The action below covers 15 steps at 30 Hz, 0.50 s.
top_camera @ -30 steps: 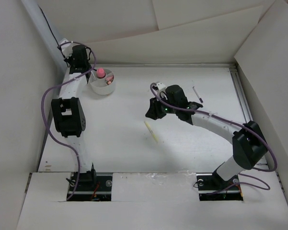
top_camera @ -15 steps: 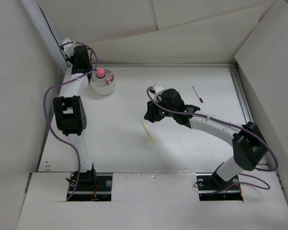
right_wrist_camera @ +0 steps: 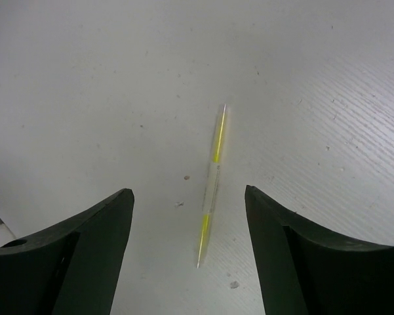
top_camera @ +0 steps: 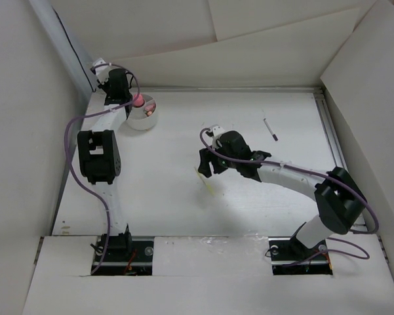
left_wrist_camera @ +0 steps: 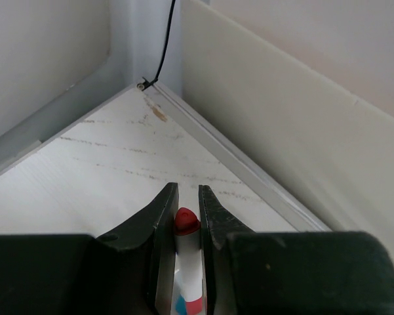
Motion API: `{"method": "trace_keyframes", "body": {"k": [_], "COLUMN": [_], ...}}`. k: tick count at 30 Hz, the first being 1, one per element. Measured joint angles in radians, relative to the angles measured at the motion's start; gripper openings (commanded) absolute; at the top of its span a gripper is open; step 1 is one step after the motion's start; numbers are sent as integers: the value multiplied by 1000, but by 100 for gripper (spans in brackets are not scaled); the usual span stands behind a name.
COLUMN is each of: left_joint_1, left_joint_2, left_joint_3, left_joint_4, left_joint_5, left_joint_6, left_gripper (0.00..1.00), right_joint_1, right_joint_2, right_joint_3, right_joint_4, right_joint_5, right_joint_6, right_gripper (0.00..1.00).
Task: Sort the stationery into containers
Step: Place the stationery into the container
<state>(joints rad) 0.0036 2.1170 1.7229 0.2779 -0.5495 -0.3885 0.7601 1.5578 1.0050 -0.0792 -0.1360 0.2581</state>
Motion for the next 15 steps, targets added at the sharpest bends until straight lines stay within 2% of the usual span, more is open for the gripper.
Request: {"method": "trace_keyframes", "body": {"k": [3, 6, 7, 8, 12, 13, 15], "left_joint_1": [-2, -2, -2, -2, -2, -2, -2], "left_joint_2": [1, 1, 1, 1, 1, 1, 1], "left_joint_3": [-30, -55, -62, -68, -87, -92, -98], "left_joint_4": [11, 21, 21, 24, 32, 33, 33], "left_joint_5": [0, 1, 0, 0, 5, 8, 16], "left_joint_6": [-1, -2, -2, -2, -9, -13, -17], "left_gripper": [0, 8, 11, 19, 32, 38, 43], "right_joint_1": [12, 31, 38, 44, 58, 61, 66], "right_joint_2": [1, 2, 4, 5, 15, 24, 48], "right_joint_3": [-15, -23, -23, -25, -34, -34, -34], "right_joint_4": [1, 1, 1, 1, 0, -2, -8], "right_joint_5": [23, 42, 53, 63, 103, 114, 142], "right_joint_6": [0, 0, 0, 0, 0, 1, 3], "right_gripper": [78, 80, 81, 82, 82, 82, 81]}}
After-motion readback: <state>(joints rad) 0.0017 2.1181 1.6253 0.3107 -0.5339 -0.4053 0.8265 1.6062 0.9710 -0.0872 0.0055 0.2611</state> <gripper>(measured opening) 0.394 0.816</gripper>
